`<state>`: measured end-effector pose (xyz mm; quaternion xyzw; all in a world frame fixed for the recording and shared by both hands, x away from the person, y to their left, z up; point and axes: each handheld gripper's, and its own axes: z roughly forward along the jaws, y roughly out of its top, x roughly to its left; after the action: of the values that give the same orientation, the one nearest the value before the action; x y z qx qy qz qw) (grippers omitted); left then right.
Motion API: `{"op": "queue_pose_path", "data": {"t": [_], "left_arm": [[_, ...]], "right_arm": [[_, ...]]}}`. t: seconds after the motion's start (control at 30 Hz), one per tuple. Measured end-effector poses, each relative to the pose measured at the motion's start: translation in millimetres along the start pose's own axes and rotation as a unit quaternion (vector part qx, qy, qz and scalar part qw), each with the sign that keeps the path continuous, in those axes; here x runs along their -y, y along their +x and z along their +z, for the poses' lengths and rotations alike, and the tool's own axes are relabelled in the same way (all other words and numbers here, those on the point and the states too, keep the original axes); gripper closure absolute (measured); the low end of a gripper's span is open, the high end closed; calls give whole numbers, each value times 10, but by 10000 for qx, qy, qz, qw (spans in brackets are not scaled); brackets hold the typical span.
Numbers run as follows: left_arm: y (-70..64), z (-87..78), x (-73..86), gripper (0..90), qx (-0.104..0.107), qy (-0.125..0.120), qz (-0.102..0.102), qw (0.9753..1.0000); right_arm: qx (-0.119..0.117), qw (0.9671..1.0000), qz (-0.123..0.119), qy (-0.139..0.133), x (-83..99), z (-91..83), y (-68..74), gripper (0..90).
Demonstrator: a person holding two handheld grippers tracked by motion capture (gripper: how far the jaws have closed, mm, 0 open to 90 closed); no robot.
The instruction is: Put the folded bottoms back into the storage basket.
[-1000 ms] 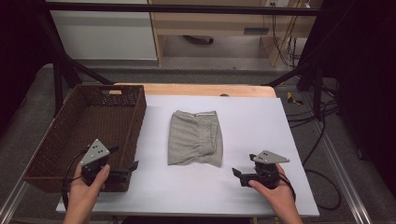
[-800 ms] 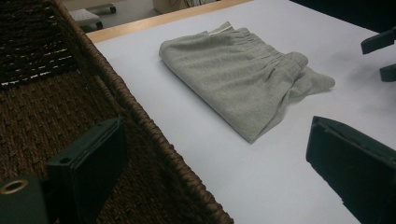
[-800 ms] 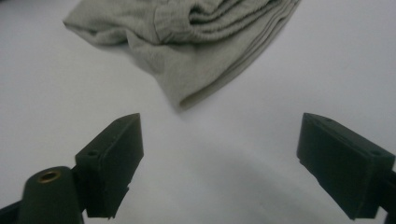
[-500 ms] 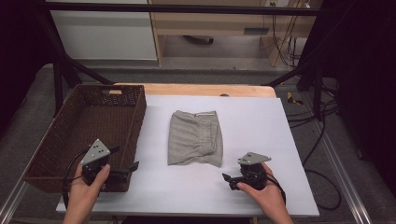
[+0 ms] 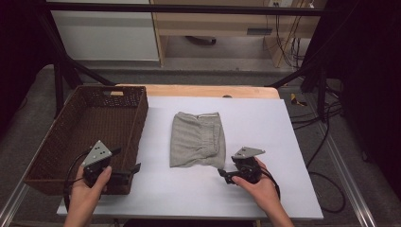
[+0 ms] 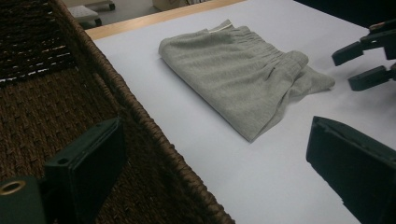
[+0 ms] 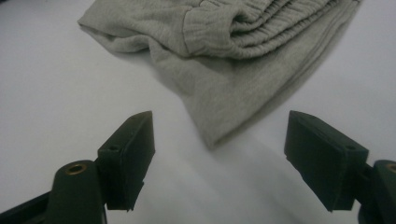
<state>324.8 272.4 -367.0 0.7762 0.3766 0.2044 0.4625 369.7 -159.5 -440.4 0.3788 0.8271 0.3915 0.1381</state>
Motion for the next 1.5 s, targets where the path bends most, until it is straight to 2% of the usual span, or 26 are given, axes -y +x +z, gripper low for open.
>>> {"op": "queue_pose_path", "data": {"t": [0.13, 0.2, 0.23, 0.27, 0.3, 0.33, 0.37, 0.47, 0.57, 0.8, 0.9, 1.07, 1.13, 1.37, 1.5], "left_arm": [[-6, -3, 8, 50, 2, -35, 43, 10000], [-9, -6, 11, 49, 7, -35, 87, 10000], [-8, -5, 10, 47, 7, -37, 78, 10000], [-6, -5, 9, 47, 13, -46, 47, 10000], [-4, -5, 9, 46, 12, -52, 29, 10000], [-2, -5, 8, 46, 22, -48, 21, 10000], [2, -6, 7, 46, 35, -46, 6, 10000], [4, -3, 4, 46, 18, -21, -1, 10000], [-3, 3, 4, 46, -4, -1, 10, 10000], [-3, 8, 2, 46, -1, 19, 20, 10000], [10, -2, 6, 46, 59, -33, -66, 10000], [-8, -4, 13, 46, 13, -21, 69, 10000], [-16, -1, 13, 46, 2, -3, 112, 9999], [-7, 7, 7, 46, 19, 13, 68, 10000], [-13, 9, 7, 46, 14, 13, 69, 10000]], "right_arm": [[125, 9997, 32, 220, -90, 185, -5, 314], [183, 9996, 60, 229, -110, 255, -10, 365], [204, 9995, -28, 255, -125, 305, -18, 456], [204, 9995, -28, 255, -125, 305, -18, 456], [256, 9993, -119, 236, -134, 339, -16, 504], [256, 9993, -119, 236, -134, 339, -16, 504], [324, 9992, -183, 177, -141, 352, -5, 578], [328, 9991, -209, 148, -134, 360, 13, 603], [347, 9989, -311, 55, -105, 354, 44, 668], [243, 9992, -303, 61, -82, 328, 64, 822], [207, 9994, -261, 41, -81, 324, 41, 841], [155, 9996, -203, 131, -57, 249, 32, 847], [122, 9996, -208, 138, -42, 217, 52, 847], [-35, 9989, -389, 264, 30, 86, 147, 847], [-149, 9989, -312, 330, 99, -51, 159, 846]]}}
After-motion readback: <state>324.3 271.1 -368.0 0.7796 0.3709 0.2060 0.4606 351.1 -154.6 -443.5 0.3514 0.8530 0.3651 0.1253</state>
